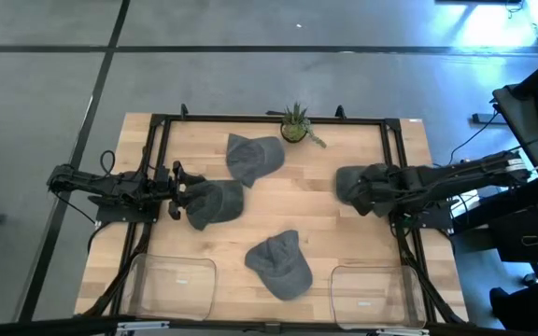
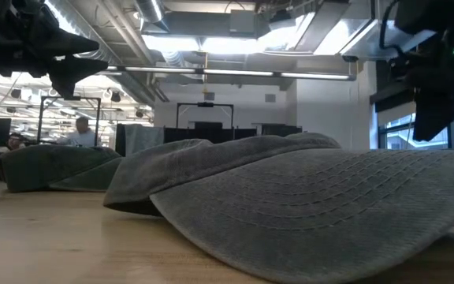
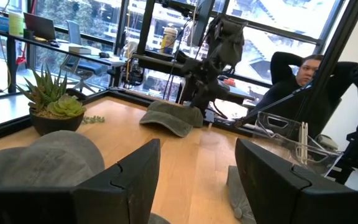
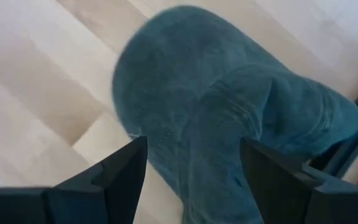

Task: Pick & Place hat
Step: Put the right black cap into the right transparent bin

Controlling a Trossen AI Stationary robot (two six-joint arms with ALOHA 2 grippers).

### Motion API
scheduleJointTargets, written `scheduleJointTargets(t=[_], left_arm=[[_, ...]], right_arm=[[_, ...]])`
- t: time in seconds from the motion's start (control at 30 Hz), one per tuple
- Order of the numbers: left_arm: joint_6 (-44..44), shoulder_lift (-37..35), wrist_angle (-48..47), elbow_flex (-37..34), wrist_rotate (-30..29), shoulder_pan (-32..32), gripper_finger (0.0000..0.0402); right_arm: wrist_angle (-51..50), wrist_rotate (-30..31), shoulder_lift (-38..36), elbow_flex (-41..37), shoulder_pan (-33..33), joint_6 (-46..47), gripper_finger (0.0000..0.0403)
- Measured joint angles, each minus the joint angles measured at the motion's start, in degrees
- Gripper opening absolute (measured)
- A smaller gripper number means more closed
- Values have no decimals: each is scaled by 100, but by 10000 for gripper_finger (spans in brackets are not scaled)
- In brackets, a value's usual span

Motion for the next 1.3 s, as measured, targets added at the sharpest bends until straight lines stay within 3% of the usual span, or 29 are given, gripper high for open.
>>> scheduleJointTargets(t=[0.4, 0.63, 0.8, 1.1, 1.3], left_arm=[[0, 2, 6, 2, 2, 1, 205], [0, 0, 7, 0, 2, 2, 205], [0, 1, 7, 2, 2, 0, 205], [-266, 7, 77, 0, -43, 0, 205], [-614, 452, 584, 0, -55, 1, 196]], right_arm=[[2, -327, 1075, 0, -793, 128, 256], [69, -584, 1495, 0, -927, 85, 247], [131, -590, 1729, 0, -927, 10, 187], [147, -479, 1872, -2, -927, -346, 23], [460, 410, 1872, 148, -916, -958, 16]])
